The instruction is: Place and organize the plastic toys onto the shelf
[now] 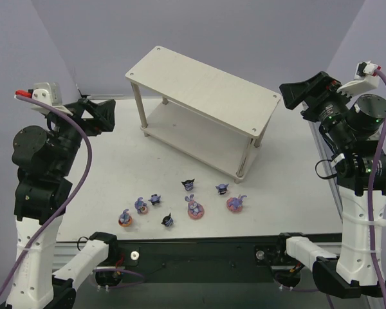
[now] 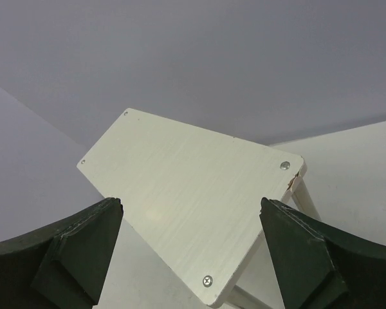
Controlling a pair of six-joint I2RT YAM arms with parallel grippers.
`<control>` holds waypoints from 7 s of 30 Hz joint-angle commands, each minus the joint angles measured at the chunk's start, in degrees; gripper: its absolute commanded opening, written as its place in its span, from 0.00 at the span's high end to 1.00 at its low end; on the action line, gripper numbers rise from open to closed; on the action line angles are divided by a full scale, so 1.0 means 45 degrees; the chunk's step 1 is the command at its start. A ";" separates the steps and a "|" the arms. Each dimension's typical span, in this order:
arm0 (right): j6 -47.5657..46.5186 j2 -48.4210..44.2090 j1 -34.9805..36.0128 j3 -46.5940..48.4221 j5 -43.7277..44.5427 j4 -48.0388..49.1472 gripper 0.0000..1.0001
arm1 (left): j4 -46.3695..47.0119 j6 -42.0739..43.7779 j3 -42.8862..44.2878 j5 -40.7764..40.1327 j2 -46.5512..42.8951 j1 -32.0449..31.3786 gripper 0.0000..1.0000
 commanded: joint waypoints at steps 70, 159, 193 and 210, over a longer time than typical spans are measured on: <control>0.0616 -0.2294 0.4867 -1.4450 0.3106 0.1363 0.36 | 0.4914 -0.4149 -0.8359 0.3541 0.1092 -0.0856 0.03; 0.2905 0.0442 1.1391 -1.2479 0.8068 -0.2366 1.00 | 0.5363 -0.5087 -0.9785 0.3736 0.0878 -0.0641 0.03; -0.3131 0.1143 1.1410 -0.4450 0.5510 -0.4476 1.00 | 0.5071 -0.4052 -0.9648 0.5103 0.0741 -0.0641 0.03; -0.5338 0.3935 1.1469 -0.4510 0.6993 -0.3031 1.00 | 0.3587 -0.3349 -0.8965 0.4420 0.0136 -0.0524 0.03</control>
